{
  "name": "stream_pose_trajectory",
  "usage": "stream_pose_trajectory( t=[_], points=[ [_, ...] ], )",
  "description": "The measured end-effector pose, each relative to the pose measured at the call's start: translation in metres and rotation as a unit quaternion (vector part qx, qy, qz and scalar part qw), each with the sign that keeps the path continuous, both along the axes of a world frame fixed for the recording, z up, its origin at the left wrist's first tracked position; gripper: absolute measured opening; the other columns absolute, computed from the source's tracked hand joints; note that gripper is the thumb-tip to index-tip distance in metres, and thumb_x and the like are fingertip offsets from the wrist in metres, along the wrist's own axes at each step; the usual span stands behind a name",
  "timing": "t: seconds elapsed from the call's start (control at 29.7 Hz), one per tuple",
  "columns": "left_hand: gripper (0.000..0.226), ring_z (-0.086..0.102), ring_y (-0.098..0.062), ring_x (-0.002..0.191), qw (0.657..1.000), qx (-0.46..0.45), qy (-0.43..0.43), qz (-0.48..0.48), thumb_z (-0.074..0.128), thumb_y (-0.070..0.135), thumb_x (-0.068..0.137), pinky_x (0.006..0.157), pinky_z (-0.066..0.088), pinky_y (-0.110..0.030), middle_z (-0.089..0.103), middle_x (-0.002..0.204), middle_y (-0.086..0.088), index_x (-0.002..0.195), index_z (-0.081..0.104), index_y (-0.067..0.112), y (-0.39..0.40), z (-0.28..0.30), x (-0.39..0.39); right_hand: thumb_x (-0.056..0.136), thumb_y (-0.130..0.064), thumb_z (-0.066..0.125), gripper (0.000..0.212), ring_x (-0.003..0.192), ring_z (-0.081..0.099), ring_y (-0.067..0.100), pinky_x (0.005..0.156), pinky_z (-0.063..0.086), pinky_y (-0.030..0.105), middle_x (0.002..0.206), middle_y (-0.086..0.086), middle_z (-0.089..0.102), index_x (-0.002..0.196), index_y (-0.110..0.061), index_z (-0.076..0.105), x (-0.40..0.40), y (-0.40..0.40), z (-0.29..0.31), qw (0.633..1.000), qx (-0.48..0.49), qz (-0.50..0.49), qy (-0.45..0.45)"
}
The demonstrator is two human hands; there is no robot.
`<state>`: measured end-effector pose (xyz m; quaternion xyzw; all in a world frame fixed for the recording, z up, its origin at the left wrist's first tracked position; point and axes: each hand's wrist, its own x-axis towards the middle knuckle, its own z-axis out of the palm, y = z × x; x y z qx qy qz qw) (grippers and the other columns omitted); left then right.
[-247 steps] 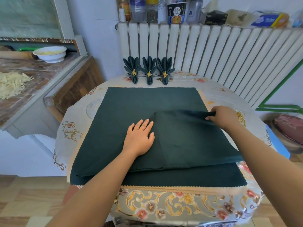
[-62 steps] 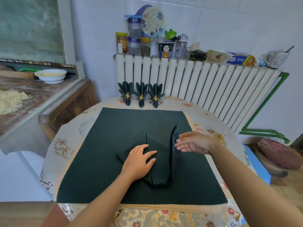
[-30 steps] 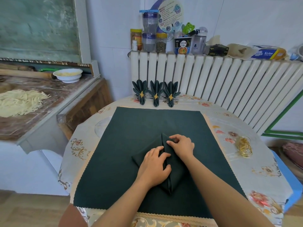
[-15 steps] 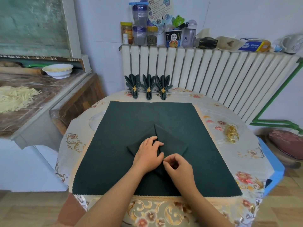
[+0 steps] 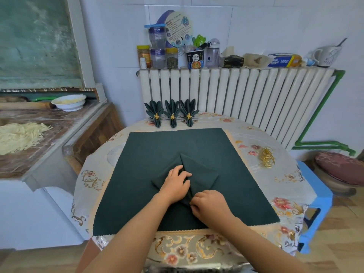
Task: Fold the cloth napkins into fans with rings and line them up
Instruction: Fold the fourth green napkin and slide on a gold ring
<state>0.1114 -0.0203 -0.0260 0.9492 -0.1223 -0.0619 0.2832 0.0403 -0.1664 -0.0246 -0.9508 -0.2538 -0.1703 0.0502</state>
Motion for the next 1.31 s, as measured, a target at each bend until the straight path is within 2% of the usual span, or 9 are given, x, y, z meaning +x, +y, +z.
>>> stream_pose_trajectory(
  t=[0.27, 0.44, 0.61, 0.67, 0.74, 0.81, 0.91, 1.04, 1.31],
  points=[
    [0.032, 0.006, -0.018, 0.146, 0.978, 0.144, -0.147, -0.022, 0.042, 0.031, 0.095, 0.116, 0.002, -0.036, 0.017, 0.157, -0.003, 0.123, 0.058, 0.024, 0.001, 0.007, -0.024, 0.070, -0.023, 0.054, 0.012, 0.049, 0.056, 0.007, 0.045, 0.041, 0.017, 0.059, -0.011, 0.058, 0.062, -0.025, 0.063, -0.003, -0.061, 0.007, 1.000, 0.005, -0.007, 0.029],
    [0.032, 0.010, -0.014, 0.146, 0.985, 0.124, -0.105, -0.054, 0.044, 0.038, 0.096, 0.118, -0.009, -0.038, 0.027, 0.155, 0.004, 0.127, 0.054, 0.035, 0.004, 0.000, -0.039, 0.091, -0.021, 0.051, 0.018, 0.090, 0.062, 0.014, 0.076, 0.046, 0.024, 0.098, -0.007, 0.066, 0.096, -0.018, 0.068, 0.002, -0.106, 0.012, 0.989, 0.027, -0.084, 0.116],
    [0.042, 0.003, -0.010, 0.147, 0.983, 0.152, -0.077, -0.065, 0.036, 0.043, 0.100, 0.117, -0.011, -0.047, 0.020, 0.158, 0.009, 0.142, 0.036, 0.044, 0.006, -0.003, -0.045, 0.089, -0.015, 0.048, 0.022, 0.094, 0.057, 0.014, 0.076, 0.045, 0.026, 0.109, -0.007, 0.061, 0.109, -0.021, 0.056, -0.004, -0.094, 0.008, 0.970, 0.137, -0.151, 0.135],
    [0.044, 0.000, -0.009, 0.147, 0.983, 0.154, -0.066, -0.076, 0.035, 0.042, 0.101, 0.117, -0.008, -0.047, 0.015, 0.159, 0.008, 0.144, 0.032, 0.045, 0.006, -0.002, -0.044, 0.093, -0.019, 0.046, 0.036, 0.117, 0.051, 0.011, 0.096, 0.040, 0.024, 0.131, -0.010, 0.053, 0.129, -0.024, 0.050, -0.006, -0.085, 0.003, 0.966, 0.170, -0.127, 0.148],
    [0.044, -0.002, -0.009, 0.147, 0.982, 0.158, -0.062, -0.088, 0.033, 0.042, 0.101, 0.118, -0.005, -0.046, 0.012, 0.160, 0.008, 0.145, 0.029, 0.045, 0.005, -0.002, -0.042, 0.100, -0.037, 0.034, 0.046, 0.140, 0.026, 0.007, 0.112, 0.016, 0.019, 0.149, -0.013, 0.033, 0.145, -0.028, 0.034, -0.004, -0.078, -0.004, 0.973, 0.123, -0.098, 0.166],
    [0.044, -0.002, -0.008, 0.147, 0.980, 0.162, -0.067, -0.096, 0.033, 0.042, 0.101, 0.118, -0.004, -0.043, 0.009, 0.160, 0.007, 0.145, 0.028, 0.046, 0.006, -0.003, -0.038, 0.086, -0.068, -0.004, 0.077, 0.144, 0.009, 0.005, 0.112, -0.003, 0.016, 0.154, -0.014, 0.019, 0.148, -0.030, 0.023, 0.000, -0.074, -0.012, 0.976, 0.079, -0.097, 0.181],
    [0.047, -0.006, -0.007, 0.147, 0.978, 0.162, -0.067, -0.112, 0.031, 0.045, 0.101, 0.119, -0.004, -0.037, 0.004, 0.161, 0.007, 0.147, 0.023, 0.045, 0.011, -0.006, -0.035, 0.062, -0.073, -0.036, 0.113, 0.145, 0.005, 0.006, 0.110, -0.010, 0.018, 0.156, -0.013, 0.016, 0.149, -0.027, 0.020, 0.002, -0.074, -0.023, 0.978, 0.036, -0.115, 0.168],
    [0.054, -0.014, -0.013, 0.146, 0.973, 0.188, -0.039, -0.132, 0.029, 0.052, 0.100, 0.117, -0.005, -0.036, -0.007, 0.160, 0.006, 0.150, 0.012, 0.043, 0.017, -0.003, -0.028, 0.102, -0.042, 0.020, 0.051, 0.144, 0.012, 0.006, 0.109, -0.008, 0.016, 0.154, -0.009, 0.024, 0.147, -0.022, 0.028, 0.000, -0.070, -0.023, 0.979, 0.073, -0.140, 0.127],
    [0.046, -0.010, -0.010, 0.147, 0.978, 0.166, -0.010, -0.123, 0.027, 0.049, 0.102, 0.117, -0.003, -0.033, 0.003, 0.160, 0.012, 0.147, 0.020, 0.047, 0.018, -0.002, -0.022, 0.088, -0.023, 0.066, 0.023, 0.123, 0.051, 0.009, 0.101, 0.027, 0.012, 0.122, -0.004, 0.064, 0.110, -0.019, 0.071, 0.010, -0.082, -0.017, 0.945, 0.258, -0.129, 0.154]
  ],
)
